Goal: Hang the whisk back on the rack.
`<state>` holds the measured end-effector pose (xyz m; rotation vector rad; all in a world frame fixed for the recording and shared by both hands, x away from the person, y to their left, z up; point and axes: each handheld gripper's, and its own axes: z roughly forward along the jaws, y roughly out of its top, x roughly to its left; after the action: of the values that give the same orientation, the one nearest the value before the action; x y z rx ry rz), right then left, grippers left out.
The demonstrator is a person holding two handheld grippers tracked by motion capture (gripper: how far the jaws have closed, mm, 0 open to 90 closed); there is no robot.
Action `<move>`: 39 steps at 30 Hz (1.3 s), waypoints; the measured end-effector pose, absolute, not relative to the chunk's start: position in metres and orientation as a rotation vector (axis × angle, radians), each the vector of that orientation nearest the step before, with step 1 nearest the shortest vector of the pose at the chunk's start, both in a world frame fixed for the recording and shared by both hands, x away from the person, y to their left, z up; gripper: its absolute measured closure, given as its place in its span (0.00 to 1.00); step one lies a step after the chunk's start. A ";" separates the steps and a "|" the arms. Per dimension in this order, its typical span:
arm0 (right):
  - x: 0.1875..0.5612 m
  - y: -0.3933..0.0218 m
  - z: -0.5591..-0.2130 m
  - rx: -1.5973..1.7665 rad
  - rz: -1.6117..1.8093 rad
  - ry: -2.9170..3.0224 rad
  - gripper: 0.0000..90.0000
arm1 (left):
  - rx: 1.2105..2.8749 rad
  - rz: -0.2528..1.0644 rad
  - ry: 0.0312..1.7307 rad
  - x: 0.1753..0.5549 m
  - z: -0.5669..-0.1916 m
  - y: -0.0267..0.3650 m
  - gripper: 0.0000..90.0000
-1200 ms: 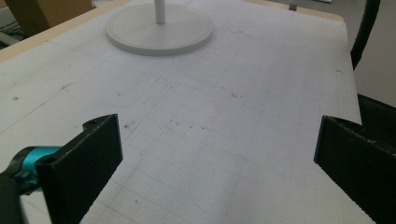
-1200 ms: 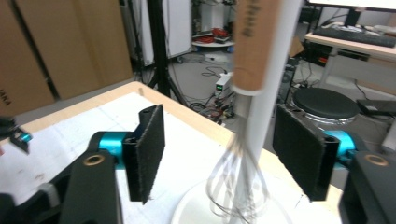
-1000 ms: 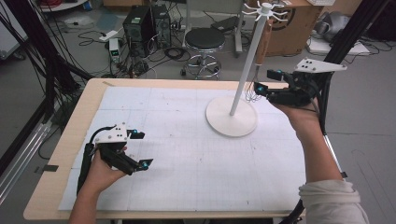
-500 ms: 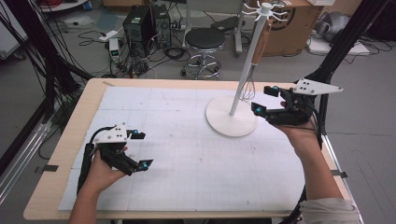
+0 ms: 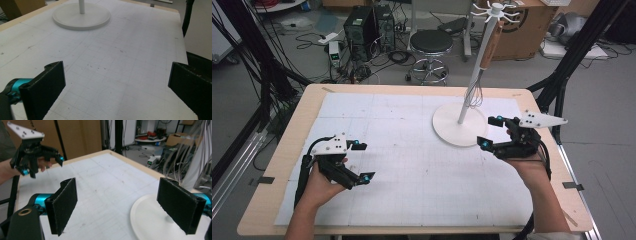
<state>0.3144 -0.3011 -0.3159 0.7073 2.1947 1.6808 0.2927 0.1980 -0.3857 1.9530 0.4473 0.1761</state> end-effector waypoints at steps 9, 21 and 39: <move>0.300 -0.308 -0.351 0.727 1.652 2.212 0.17 | 1.952 0.158 0.445 0.293 -0.389 0.196 0.02; 0.292 -0.309 -0.386 0.778 1.563 2.284 0.16 | 1.906 0.100 0.420 0.296 -0.395 0.191 0.02; 0.289 -0.316 -0.390 0.798 1.572 2.275 0.16 | 1.917 0.108 0.415 0.293 -0.394 0.189 0.02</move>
<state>0.2892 -0.3157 -0.3901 0.7982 2.2752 1.5716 0.2928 0.1887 -0.3942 1.9169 0.4148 0.1080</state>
